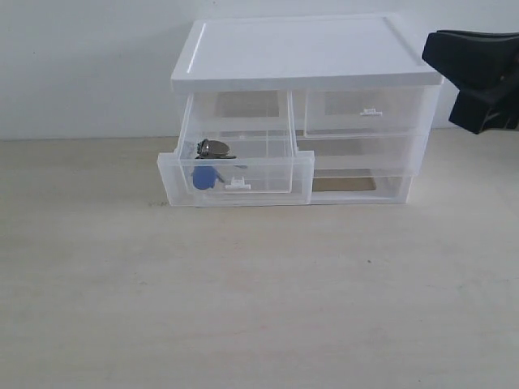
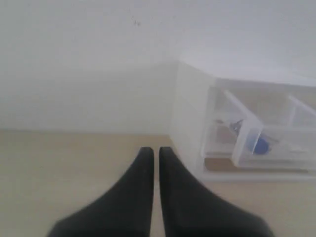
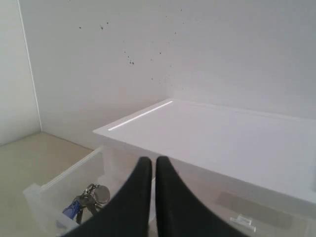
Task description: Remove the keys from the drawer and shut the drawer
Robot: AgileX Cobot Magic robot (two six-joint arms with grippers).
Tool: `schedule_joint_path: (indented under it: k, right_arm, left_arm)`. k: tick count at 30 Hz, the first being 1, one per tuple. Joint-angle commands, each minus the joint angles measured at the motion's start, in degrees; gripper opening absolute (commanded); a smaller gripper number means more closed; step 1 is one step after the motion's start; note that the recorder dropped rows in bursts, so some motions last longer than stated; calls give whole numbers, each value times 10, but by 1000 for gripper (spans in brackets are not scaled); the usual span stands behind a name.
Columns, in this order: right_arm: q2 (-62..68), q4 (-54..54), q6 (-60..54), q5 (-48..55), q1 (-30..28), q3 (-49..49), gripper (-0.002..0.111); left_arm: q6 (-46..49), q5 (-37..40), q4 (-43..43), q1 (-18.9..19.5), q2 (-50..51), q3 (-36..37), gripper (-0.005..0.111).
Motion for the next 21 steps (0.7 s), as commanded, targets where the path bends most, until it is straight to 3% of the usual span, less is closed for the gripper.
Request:
schedule_joint_path:
  k: [1,5,13,21]
  right_arm:
    - [-2,-1,1,-5,1,4,1]
    - [-2,-1,1,-5,1,4,1]
    - [-2,-1,1,-5,1,4,1]
    - [-2,-1,0,-5,1,4,1]
  left_arm:
    - [35,99,-3,14,-2,2,4]
    - [50,134,-3,19,-2,2,4]
    - [70,134,-4,72,-2,2,4]
    - [71,134,-4,75,-2,2,4]
